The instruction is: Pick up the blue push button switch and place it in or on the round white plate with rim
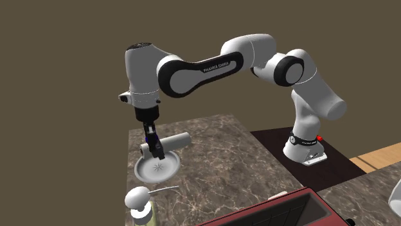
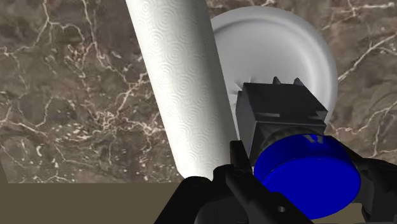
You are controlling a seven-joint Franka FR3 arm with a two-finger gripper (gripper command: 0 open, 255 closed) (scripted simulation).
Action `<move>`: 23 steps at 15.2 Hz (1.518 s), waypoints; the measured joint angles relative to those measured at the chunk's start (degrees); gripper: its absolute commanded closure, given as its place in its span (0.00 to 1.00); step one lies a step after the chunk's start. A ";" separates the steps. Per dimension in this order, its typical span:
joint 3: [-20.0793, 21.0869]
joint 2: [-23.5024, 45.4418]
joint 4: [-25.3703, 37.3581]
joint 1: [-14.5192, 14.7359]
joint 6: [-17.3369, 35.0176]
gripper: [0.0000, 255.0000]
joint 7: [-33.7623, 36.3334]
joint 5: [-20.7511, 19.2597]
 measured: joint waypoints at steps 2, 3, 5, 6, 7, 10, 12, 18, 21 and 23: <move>0.00 -0.25 -1.91 -0.05 1.68 1.00 0.00 0.00; 0.00 -0.47 -3.06 -0.09 2.58 1.00 0.01 0.01; -0.02 -0.29 -4.30 -0.20 4.00 1.00 -0.10 0.01; -0.02 -0.43 -5.33 -0.23 4.89 1.00 -0.10 0.01; -0.02 -0.40 -5.69 -0.23 5.27 1.00 -0.09 0.01; -0.02 -0.50 -6.24 -0.21 5.76 1.00 -0.05 0.01; -0.02 -0.49 -6.29 -0.21 5.81 1.00 -0.05 0.01; -0.02 -0.50 -6.28 -0.21 5.83 0.00 -0.05 0.01; -0.01 -0.78 -5.88 -0.21 5.13 0.00 -0.04 0.02; 0.00 -0.31 -1.80 -0.03 1.65 0.00 0.04 -0.01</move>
